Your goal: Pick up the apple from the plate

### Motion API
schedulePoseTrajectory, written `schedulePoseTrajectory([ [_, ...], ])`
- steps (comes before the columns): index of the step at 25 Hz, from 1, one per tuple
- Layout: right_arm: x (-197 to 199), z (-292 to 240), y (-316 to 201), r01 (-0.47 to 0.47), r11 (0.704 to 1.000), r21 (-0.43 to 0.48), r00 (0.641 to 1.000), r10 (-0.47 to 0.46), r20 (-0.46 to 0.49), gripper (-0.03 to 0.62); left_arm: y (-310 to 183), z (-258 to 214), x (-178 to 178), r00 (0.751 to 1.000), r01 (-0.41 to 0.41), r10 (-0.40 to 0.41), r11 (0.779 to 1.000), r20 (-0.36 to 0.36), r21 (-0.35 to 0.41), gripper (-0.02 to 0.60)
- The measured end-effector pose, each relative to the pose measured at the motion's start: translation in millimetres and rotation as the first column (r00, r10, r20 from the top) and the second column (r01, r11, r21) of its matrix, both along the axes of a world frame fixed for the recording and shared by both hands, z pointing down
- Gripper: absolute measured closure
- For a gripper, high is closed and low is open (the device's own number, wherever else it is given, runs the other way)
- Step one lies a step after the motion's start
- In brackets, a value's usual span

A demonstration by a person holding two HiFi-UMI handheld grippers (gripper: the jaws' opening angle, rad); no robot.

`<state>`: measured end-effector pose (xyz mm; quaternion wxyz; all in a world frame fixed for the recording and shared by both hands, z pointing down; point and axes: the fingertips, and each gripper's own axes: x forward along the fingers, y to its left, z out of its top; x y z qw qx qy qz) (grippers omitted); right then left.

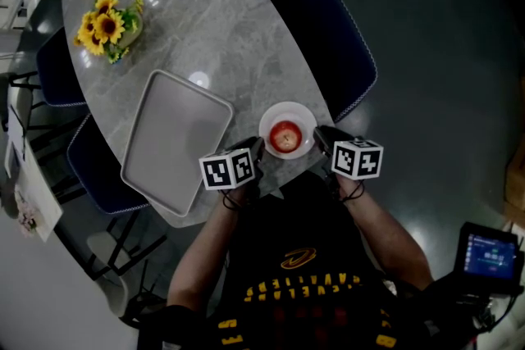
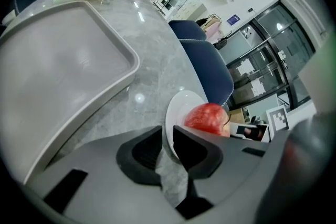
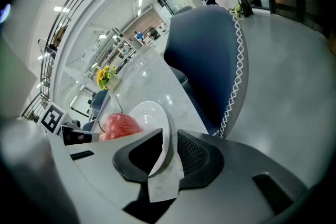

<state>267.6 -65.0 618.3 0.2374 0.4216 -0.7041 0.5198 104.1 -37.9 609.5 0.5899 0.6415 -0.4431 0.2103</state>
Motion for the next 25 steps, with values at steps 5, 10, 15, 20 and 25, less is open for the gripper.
schedulePoseTrajectory([
  [5, 6.0, -27.7, -19.1, 0.028, 0.985, 0.169, 0.996, -0.014, -0.086, 0.52, -7.0, -17.9, -11.3, 0.999, 0.024, -0.027, 0.997, 0.037, 0.078, 0.52],
  [10, 2.4, -60.9, -31.6, 0.05, 0.95, 0.31, 0.997, -0.028, -0.074, 0.524, -15.3, -46.1, -12.5, 0.999, 0.016, -0.026, 0.979, 0.046, 0.205, 0.522],
  [15, -11.5, -107.9, -18.0, 0.078, 0.916, 0.393, 0.997, -0.062, -0.052, 0.587, -2.0, -96.9, -7.8, 1.0, -0.016, 0.008, 0.946, 0.025, 0.325, 0.58],
  [20, -33.3, -138.8, -16.0, 0.101, 0.881, 0.462, 0.993, -0.115, 0.003, 0.588, -1.3, -134.8, 5.4, 0.999, -0.043, 0.05, 0.907, -0.005, 0.418, 0.58],
  [25, -64.3, -164.5, 0.6, 0.114, 0.842, 0.527, 0.989, -0.145, 0.018, 0.587, 18.1, -161.7, 7.1, 0.993, -0.063, 0.104, 0.881, -0.061, 0.47, 0.58],
])
